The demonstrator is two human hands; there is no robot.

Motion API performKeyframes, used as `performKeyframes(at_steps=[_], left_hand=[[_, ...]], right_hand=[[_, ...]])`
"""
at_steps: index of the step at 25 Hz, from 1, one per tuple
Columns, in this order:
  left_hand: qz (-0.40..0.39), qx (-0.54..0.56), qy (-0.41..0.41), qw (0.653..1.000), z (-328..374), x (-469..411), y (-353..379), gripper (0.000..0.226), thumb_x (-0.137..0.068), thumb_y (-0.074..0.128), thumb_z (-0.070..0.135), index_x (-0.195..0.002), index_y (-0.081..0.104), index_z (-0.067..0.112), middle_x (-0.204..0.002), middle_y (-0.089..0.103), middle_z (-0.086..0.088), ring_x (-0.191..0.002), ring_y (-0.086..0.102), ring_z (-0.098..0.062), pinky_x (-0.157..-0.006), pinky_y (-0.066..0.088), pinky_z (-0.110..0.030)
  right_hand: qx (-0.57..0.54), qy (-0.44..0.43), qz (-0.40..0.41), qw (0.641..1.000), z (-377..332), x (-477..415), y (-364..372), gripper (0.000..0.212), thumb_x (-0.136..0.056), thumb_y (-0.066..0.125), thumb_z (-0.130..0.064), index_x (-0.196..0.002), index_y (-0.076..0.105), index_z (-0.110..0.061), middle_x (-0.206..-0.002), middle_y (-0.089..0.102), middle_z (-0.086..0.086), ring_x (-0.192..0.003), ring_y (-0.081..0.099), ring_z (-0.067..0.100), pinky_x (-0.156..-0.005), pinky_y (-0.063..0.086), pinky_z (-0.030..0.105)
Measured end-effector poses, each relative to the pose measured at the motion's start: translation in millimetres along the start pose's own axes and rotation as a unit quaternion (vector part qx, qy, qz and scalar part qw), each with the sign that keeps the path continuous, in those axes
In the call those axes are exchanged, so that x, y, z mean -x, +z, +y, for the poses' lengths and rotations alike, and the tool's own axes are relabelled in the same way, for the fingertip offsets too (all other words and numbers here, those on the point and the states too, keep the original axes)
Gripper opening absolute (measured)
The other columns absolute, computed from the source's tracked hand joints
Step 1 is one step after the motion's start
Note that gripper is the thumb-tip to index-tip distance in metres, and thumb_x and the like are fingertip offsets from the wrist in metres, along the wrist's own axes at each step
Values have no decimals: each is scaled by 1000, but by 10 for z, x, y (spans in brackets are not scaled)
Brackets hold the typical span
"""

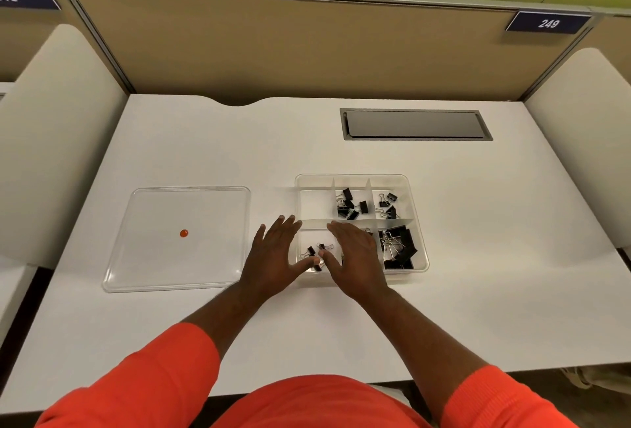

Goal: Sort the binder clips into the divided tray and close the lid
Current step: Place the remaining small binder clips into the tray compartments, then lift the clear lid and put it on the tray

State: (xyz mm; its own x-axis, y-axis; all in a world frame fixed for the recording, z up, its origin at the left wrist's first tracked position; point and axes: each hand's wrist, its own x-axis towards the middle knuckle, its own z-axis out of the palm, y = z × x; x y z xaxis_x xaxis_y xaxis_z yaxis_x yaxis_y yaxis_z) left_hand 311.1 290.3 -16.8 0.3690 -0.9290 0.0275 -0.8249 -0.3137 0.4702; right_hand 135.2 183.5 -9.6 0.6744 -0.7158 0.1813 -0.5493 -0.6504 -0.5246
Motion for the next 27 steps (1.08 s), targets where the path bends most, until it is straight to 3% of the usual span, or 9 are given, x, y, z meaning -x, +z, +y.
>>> performKeyframes(at_steps=[3, 8, 17, 27], left_hand=[[-18, -8, 1, 1000, 13, 2, -33, 91, -82, 45, 81, -153, 26, 28, -162, 21, 7, -150, 5, -7, -122, 10, -45], [-43, -31, 15, 998, 48, -7, -24, 101, -77, 33, 89, -156, 14, 28, -164, 10, 7, -150, -6, -7, -122, 6, -48], [-39, -40, 12, 998, 133, 77, -63, 103, -78, 36, 89, -156, 10, 29, -164, 4, 8, -150, -10, -7, -122, 5, -49], [-16, -103, -76, 992, -79, 545, -314, 104, -78, 30, 91, -157, 3, 29, -164, 1, 7, -150, -11, -10, -122, 3, -51]], right_hand=[[26, 16, -24, 999, 16, 37, -28, 65, -93, 57, -53, -149, 42, -24, -160, 36, -4, -151, 23, 13, -122, 13, 45], [63, 32, -56, 996, 92, 98, -99, 79, -92, 46, -66, -156, 28, -24, -168, 13, -5, -155, 3, 11, -124, 0, 47], [99, 42, -77, 991, 80, 148, -215, 89, -90, 37, -76, -160, 15, -26, -169, 1, -4, -155, -5, 14, -124, -2, 50], [62, -39, -125, 989, -120, 44, -33, 94, -90, 40, -77, -161, 10, -24, -169, -8, -3, -155, -11, 17, -123, -4, 54]])
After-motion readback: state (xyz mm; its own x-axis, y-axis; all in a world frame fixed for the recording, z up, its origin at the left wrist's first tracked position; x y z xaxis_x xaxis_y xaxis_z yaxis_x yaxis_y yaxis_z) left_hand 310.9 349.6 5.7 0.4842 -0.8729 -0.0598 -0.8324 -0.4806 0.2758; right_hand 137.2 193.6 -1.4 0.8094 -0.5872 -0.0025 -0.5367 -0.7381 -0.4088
